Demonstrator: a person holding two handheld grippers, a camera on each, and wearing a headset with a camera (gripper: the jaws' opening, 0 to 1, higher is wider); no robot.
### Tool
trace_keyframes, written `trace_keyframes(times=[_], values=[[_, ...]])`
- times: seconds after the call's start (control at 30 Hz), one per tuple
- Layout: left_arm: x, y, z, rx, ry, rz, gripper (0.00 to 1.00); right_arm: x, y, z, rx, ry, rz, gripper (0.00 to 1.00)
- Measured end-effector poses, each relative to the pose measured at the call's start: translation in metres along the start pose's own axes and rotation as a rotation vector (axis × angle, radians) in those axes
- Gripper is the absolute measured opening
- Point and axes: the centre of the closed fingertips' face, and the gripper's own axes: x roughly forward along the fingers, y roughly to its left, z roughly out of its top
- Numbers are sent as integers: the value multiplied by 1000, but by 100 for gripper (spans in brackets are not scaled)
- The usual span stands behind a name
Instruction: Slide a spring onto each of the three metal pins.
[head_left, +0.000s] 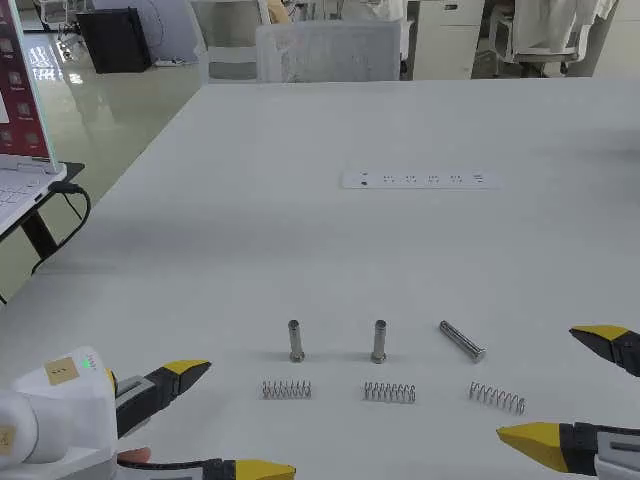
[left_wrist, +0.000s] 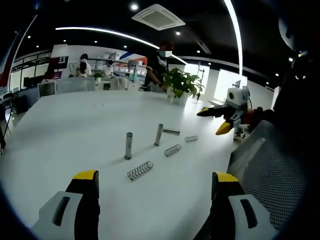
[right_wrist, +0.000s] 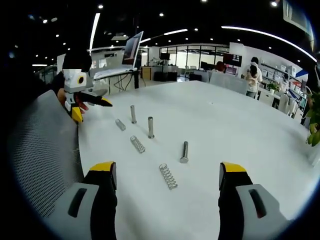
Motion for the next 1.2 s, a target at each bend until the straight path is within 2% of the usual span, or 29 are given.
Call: trace_keyframes(times=[1.2], values=[[-1, 3, -1, -8, 0, 14, 89, 4, 0, -3, 7, 4, 12, 84]])
